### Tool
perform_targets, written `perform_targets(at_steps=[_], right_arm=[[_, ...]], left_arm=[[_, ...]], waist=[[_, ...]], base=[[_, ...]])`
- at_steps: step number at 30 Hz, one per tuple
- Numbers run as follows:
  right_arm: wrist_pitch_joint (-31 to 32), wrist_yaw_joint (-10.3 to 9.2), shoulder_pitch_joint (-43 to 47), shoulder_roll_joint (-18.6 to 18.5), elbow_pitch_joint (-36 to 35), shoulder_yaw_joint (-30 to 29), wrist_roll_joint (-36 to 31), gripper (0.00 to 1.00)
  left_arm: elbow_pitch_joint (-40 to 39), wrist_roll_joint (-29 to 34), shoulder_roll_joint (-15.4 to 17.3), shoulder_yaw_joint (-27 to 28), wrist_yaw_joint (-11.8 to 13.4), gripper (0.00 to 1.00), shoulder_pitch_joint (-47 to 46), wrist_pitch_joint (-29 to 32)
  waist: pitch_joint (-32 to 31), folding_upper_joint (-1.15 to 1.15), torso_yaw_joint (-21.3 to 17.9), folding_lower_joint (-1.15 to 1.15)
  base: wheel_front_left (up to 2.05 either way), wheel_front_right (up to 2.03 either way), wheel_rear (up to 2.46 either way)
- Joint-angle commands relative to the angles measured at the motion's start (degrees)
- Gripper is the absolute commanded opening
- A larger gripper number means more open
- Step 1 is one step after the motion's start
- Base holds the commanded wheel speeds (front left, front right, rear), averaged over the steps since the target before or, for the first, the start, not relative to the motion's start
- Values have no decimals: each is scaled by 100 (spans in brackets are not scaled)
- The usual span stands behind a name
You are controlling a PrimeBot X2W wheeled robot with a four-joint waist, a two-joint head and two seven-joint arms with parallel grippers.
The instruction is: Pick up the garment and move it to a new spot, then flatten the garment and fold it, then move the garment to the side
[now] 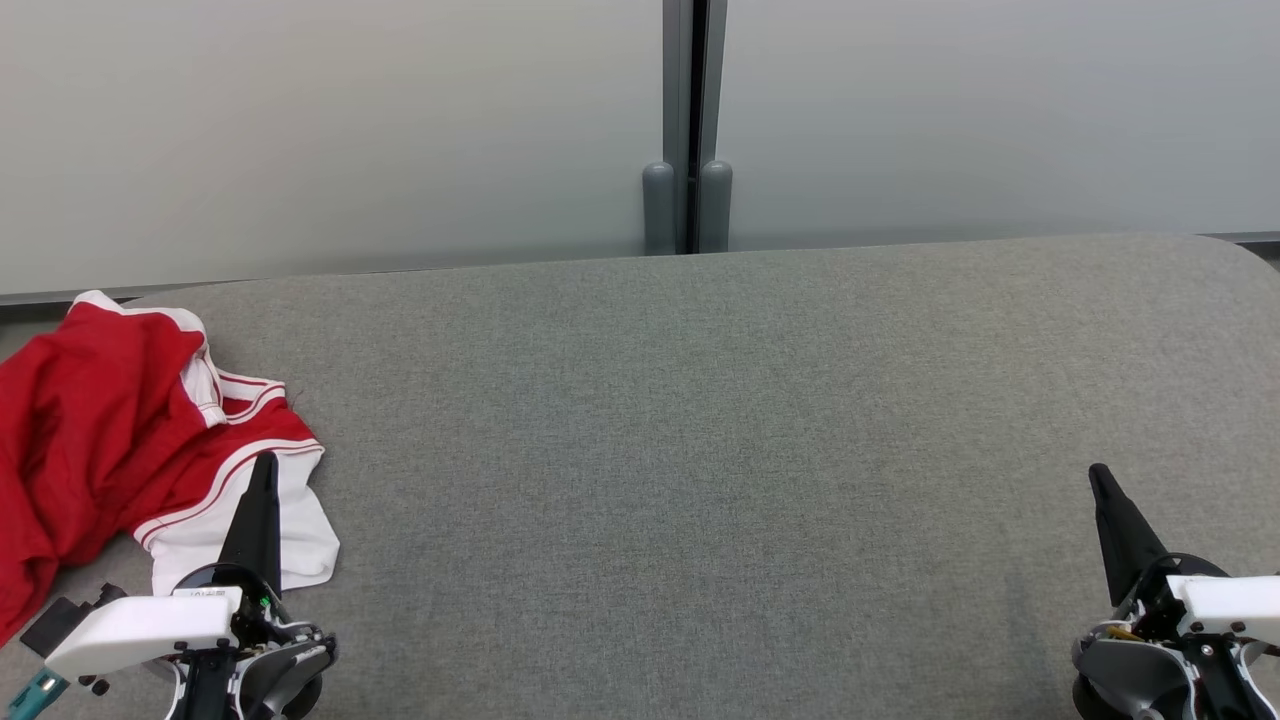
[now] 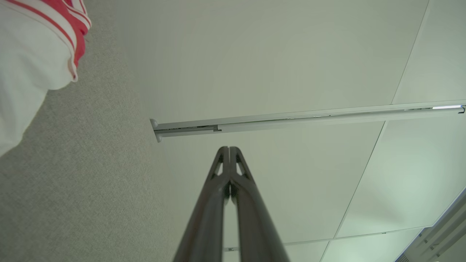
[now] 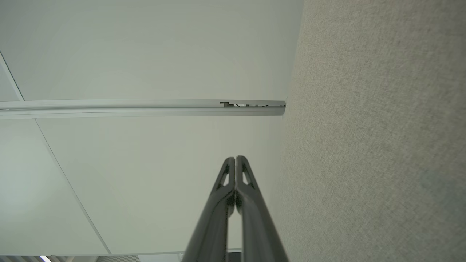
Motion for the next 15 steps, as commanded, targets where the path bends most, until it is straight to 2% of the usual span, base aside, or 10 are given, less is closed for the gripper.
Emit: perform_targets(at_steps=[1,15], right_arm=[[16,2,-26,-23,-16,-8,15,0],[16,2,-26,-23,-16,-8,15,0]], left_arm=[[1,-7,32,23,-23,0,-63,16],[1,-7,32,23,-23,0,-63,16]], waist=[[0,0,0,0],[0,0,0,0]], base=[[0,0,0],[0,0,0]])
